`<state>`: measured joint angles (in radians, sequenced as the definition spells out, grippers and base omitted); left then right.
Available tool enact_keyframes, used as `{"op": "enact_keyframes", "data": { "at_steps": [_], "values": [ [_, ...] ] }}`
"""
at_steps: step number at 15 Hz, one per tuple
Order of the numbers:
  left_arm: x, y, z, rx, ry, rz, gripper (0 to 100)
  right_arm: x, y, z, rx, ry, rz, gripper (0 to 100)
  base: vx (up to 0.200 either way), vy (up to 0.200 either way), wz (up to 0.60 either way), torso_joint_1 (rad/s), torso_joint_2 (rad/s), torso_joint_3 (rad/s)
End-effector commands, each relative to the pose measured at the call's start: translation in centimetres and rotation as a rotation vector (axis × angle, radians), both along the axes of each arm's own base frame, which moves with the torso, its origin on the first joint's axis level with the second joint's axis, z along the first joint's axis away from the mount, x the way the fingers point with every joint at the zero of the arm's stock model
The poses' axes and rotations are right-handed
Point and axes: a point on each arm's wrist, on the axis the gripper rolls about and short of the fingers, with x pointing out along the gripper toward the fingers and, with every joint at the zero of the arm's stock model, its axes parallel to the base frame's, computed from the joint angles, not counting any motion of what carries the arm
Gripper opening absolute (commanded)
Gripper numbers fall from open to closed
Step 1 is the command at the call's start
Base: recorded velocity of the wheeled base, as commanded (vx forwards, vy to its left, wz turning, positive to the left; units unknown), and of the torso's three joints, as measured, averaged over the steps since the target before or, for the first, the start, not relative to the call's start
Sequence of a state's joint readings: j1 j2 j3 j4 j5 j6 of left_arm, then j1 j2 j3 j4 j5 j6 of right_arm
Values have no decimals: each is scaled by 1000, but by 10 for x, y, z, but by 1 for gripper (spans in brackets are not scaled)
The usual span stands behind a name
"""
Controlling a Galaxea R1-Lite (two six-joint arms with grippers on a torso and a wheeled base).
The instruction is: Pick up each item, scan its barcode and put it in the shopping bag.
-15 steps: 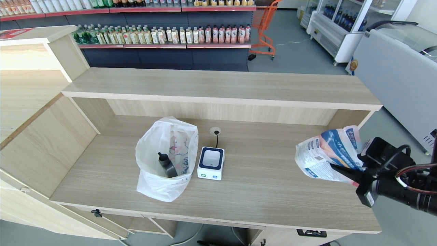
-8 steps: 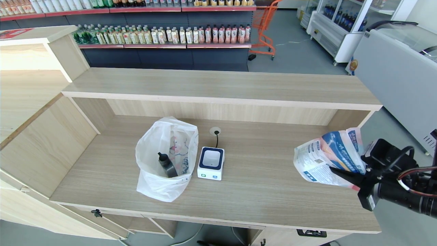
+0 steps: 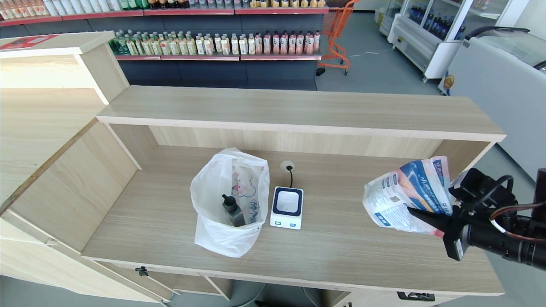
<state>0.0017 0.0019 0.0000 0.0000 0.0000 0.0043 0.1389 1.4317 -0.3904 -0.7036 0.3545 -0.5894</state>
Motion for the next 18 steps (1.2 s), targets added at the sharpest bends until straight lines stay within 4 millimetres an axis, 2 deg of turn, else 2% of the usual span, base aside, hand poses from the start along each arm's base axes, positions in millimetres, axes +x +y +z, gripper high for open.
{"op": "enact_keyframes", "data": {
  "at_steps": [1, 6, 9, 12, 15, 18],
  "values": [
    [0, 0, 0, 0, 0, 1, 100, 5, 1, -2, 1, 15, -1, 0, 0, 200, 0, 7, -2, 2],
    [0, 0, 0, 0, 0, 0, 100, 25, -1, 1, 3, 8, -21, 0, 0, 200, 0, 3, 3, 3],
    [0, 0, 0, 0, 0, 0, 100, 26, -2, -6, 29, 52, -29, 0, 0, 0, 0, 0, 0, 0],
    [0, 0, 0, 0, 0, 0, 100, 34, -3, -13, 29, 80, -29, 0, 200, 0, 0, 2, 2, 2],
    [0, 0, 0, 0, 0, 0, 100, 50, -1, -25, 44, 62, 7, 0, 200, 0, 0, -7, 2, 7],
    [0, 0, 0, -4, 0, 0, 100, 63, 2, -37, 50, 79, 38, 0, 0, 0, 0, 0, 0, 0]
  ]
}}
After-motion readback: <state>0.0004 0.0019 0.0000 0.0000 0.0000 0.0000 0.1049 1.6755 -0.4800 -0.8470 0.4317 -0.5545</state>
